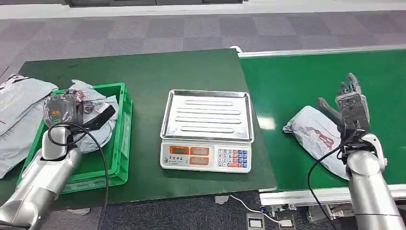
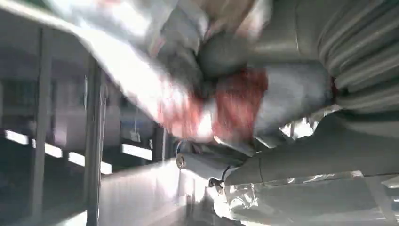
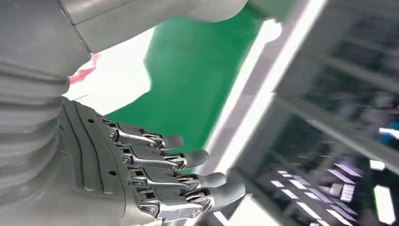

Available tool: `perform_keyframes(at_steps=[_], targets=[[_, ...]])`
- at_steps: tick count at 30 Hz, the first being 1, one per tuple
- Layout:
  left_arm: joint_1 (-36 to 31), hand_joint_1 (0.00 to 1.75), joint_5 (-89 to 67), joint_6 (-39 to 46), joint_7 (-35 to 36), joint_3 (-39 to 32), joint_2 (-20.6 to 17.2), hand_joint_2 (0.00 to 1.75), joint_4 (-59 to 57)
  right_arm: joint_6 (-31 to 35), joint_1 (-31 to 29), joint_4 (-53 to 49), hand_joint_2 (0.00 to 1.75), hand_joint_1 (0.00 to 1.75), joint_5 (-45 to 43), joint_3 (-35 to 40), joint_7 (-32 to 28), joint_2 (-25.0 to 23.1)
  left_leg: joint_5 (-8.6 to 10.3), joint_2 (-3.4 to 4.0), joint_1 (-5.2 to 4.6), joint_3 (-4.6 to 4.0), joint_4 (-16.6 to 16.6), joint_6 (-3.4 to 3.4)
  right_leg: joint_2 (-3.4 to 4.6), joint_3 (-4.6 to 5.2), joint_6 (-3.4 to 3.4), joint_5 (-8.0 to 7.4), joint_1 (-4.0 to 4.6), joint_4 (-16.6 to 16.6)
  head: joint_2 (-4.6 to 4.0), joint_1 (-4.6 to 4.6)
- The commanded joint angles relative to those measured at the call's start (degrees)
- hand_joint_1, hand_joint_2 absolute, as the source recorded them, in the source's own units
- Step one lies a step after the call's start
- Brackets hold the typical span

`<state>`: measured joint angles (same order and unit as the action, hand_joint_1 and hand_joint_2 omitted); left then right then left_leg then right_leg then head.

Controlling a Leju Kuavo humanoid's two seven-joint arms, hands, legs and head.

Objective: Moved the parcel from conveyor to table for the left to box.

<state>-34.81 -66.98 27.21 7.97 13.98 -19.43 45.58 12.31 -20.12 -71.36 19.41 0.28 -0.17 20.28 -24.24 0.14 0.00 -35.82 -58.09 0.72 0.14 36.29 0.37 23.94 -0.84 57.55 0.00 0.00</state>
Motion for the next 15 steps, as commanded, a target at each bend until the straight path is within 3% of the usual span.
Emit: perform_keyframes(at_steps=[1, 4, 6, 9, 12, 15], targets=[[5.0, 0.00, 6.1, -5.0, -4.9, -7.1, 4.2, 1.75, 6.0, 1.3, -10.3, 20.4, 1.75, 0.00, 7.6, 1.9, 1.5, -2.4, -0.06, 0.16, 0.00, 0.25, 0.1, -0.02, 0.16, -0.19, 0.01, -0.01, 0.01, -0.1, 0.00, 0.00], [4.9, 0.00, 6.2, -5.1, -5.0, -6.9, 4.4, 1.75, 5.8, 1.8, -10.6, 21.3, 1.75, 0.00, 8.0, 1.8, 1.2, -2.7, -0.06, 0.18, 0.00, 0.29, 0.1, -0.02, 0.18, -0.23, 0.00, -0.01, 0.01, -0.1, 0.00, 0.00], [5.9, 0.00, 12.6, -7.3, -8.1, -6.0, 6.3, 1.75, 7.2, 8.3, -12.1, 28.0, 1.75, 0.00, 13.8, 1.1, 1.0, -4.7, -0.07, 0.19, 0.06, 0.28, 0.1, -0.01, 0.19, -0.27, 0.00, -0.03, 0.07, -0.2, 0.00, -0.02], [5.8, 0.00, 12.6, -7.3, -8.1, -6.1, 6.2, 1.75, 7.2, 8.3, -12.2, 28.0, 1.75, 0.00, 13.8, 1.0, 1.0, -4.6, -0.04, -0.13, 0.04, 0.21, 0.0, -0.05, -0.17, -0.34, -0.01, -0.01, 0.06, -0.1, 0.00, -0.02], [8.9, 0.00, 18.2, -7.6, -10.7, -6.8, 7.5, 1.75, 10.8, 13.1, -10.6, 29.3, 1.75, 0.00, 22.8, 1.1, 4.3, -3.7, -0.06, -0.11, 0.07, 0.31, 0.1, -0.04, -0.14, -0.45, -0.03, -0.01, 0.08, -0.2, 0.00, -0.02], [9.3, 0.00, 18.2, -7.4, -10.5, -6.6, 7.6, 1.75, 11.1, 13.2, -10.5, 29.7, 1.75, 0.00, 22.8, 0.6, 3.7, -3.7, -0.06, -0.21, 0.08, 0.46, 0.2, -0.06, -0.24, -0.61, -0.02, 0.03, 0.09, -0.3, 0.00, -0.02]])
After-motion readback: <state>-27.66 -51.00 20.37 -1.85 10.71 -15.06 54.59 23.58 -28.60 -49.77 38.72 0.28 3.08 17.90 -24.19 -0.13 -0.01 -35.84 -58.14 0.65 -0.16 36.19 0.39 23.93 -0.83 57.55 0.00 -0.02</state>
